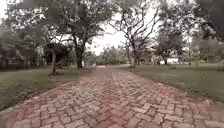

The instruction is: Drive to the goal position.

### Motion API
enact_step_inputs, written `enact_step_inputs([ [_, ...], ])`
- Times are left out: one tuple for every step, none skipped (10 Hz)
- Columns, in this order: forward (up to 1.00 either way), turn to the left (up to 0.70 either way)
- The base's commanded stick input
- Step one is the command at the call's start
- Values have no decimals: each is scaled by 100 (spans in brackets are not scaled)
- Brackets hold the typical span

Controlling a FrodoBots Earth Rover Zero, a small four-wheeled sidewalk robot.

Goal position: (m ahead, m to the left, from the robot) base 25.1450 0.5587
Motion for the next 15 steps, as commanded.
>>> enact_step_inputs([
  [70, 0],
  [70, 0],
  [70, 0],
  [70, 0],
  [70, 0],
  [70, 0],
  [70, 0],
  [70, 0],
  [70, 0],
  [70, 0],
  [70, 0],
  [70, 0],
  [70, 0],
  [70, 0],
  [70, 0],
])
